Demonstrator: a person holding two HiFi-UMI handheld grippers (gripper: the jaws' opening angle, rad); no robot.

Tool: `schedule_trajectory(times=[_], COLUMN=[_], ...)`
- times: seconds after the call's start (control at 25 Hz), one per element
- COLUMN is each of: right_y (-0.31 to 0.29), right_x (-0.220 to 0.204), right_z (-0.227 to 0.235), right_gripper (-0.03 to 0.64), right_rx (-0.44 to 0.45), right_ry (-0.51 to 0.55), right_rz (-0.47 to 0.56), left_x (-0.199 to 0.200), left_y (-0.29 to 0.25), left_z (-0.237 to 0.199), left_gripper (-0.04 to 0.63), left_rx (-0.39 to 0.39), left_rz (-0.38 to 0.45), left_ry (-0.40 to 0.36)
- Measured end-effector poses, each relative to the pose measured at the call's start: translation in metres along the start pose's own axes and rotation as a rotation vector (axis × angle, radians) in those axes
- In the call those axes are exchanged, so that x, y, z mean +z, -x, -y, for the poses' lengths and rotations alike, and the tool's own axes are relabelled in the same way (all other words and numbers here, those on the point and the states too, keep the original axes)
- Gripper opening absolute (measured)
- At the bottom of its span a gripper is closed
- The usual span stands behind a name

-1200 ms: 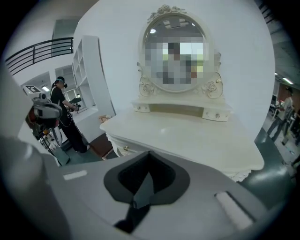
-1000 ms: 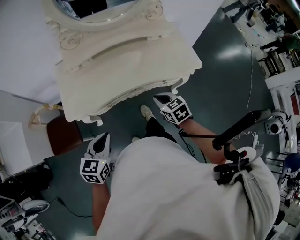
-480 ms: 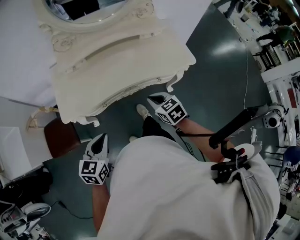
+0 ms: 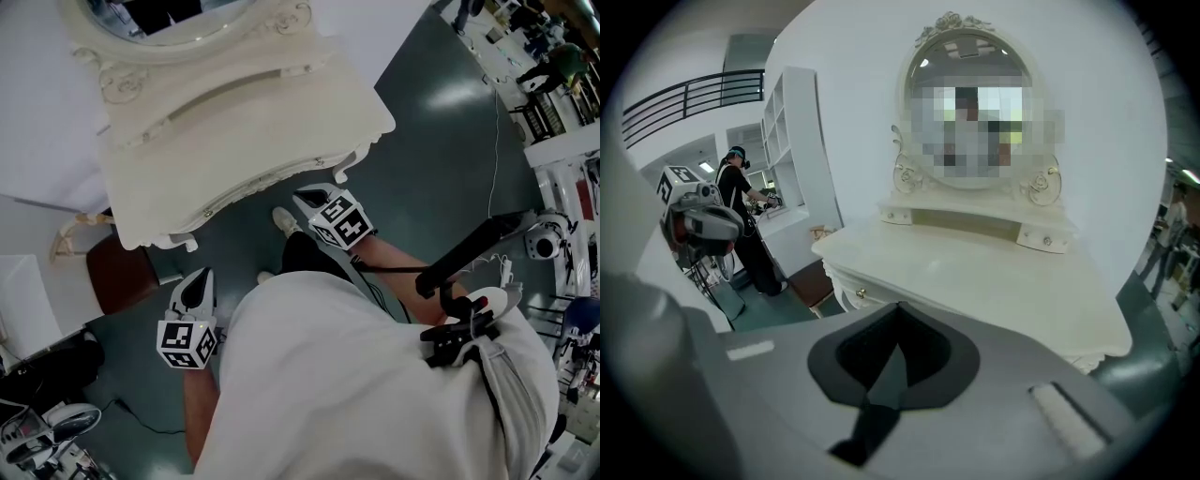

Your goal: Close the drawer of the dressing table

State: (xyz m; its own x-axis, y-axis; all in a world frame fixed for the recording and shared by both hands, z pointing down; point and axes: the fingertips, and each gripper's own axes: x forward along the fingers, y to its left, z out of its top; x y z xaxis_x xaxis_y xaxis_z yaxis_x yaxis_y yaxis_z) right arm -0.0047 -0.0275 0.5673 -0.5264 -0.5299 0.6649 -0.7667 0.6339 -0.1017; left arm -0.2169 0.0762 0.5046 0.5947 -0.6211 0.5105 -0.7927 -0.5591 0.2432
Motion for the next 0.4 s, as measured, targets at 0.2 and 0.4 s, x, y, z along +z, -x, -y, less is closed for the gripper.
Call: schedule_trajectory(times=[0.2,0.4], right_y=[-0.002,0.003], right_x=[0.003,-0.006], right_z=[0.031,0.087], right_gripper=[0.000,0.000], right_rx=[-0.012,-0.091], right_ry=[-0.014,-0.071], right_rz=[-0.009,-0.044], left_x=[0.011,0.030], left_y=[-0.026,-0.071], left_z=[-0.004,-0.017], left_gripper=[0.003,0.003], left_rx=[-0.002,-0.047], left_rz=[-0.019,-0.045], left_ry=[0.004,0.002])
